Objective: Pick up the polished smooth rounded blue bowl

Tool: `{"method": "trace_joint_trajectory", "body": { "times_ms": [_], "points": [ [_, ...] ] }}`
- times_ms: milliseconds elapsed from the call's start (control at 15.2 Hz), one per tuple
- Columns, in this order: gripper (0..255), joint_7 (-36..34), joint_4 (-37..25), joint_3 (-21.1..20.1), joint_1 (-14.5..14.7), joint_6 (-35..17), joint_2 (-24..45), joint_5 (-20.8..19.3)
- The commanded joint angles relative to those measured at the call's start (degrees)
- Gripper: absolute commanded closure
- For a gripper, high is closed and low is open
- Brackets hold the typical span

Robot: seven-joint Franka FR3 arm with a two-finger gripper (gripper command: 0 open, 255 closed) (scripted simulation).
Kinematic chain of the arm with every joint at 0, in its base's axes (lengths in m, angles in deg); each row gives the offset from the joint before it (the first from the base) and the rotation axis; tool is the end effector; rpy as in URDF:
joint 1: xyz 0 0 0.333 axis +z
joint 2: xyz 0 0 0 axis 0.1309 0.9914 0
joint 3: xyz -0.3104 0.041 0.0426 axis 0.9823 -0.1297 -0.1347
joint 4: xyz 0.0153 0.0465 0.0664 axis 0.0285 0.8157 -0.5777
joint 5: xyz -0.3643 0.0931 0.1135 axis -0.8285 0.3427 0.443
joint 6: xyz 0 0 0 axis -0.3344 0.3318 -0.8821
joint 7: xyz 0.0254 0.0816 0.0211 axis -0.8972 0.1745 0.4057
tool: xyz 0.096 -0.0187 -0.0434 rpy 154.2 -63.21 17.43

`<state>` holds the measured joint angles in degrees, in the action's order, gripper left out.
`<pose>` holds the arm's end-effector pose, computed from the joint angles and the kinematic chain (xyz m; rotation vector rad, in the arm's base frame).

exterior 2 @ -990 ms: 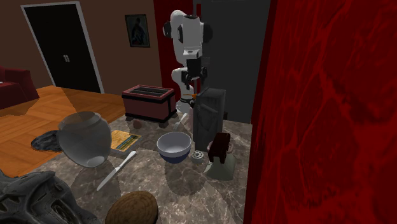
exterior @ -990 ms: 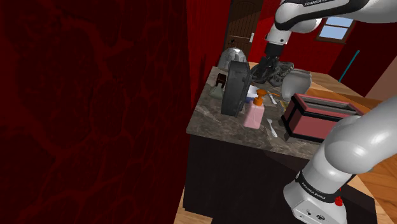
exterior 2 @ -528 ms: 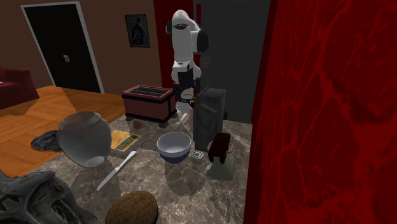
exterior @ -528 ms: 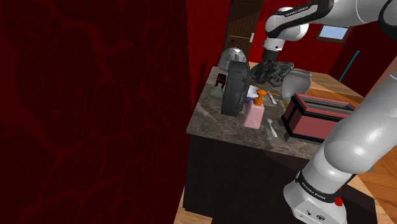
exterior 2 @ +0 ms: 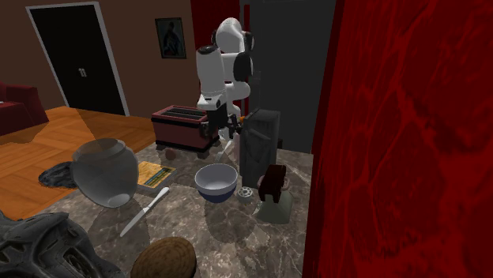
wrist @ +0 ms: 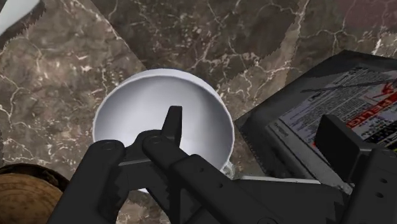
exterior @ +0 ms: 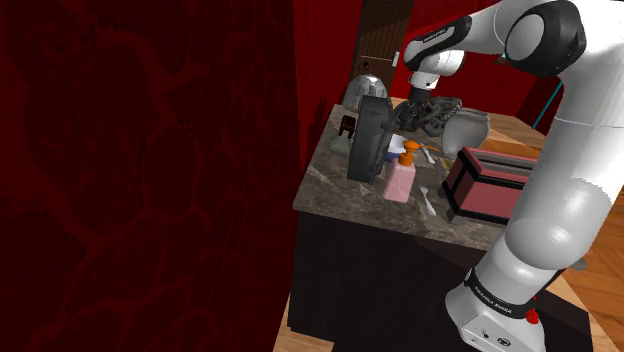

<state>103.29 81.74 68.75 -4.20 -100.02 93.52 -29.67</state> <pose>0.4437 -0.4014 0.4327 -3.0525 0.1987 0.0181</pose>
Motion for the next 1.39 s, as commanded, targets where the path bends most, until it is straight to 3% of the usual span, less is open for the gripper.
{"method": "trace_joint_trajectory", "body": {
  "times_ms": [0, 396, 726, 1320],
  "points": [
    [0, 2.8, -4.5, 0.1, -2.1, 0.6, 5.2, 3.0],
    [0, 8.0, -20.1, -1.6, -10.1, 4.0, 20.2, 9.8],
    [0, 9.3, -38.2, -4.1, -18.2, 9.3, 33.8, 13.7],
    [0, 10.1, -35.4, -4.7, -18.0, 4.9, 35.7, 14.5]
  ]
}}
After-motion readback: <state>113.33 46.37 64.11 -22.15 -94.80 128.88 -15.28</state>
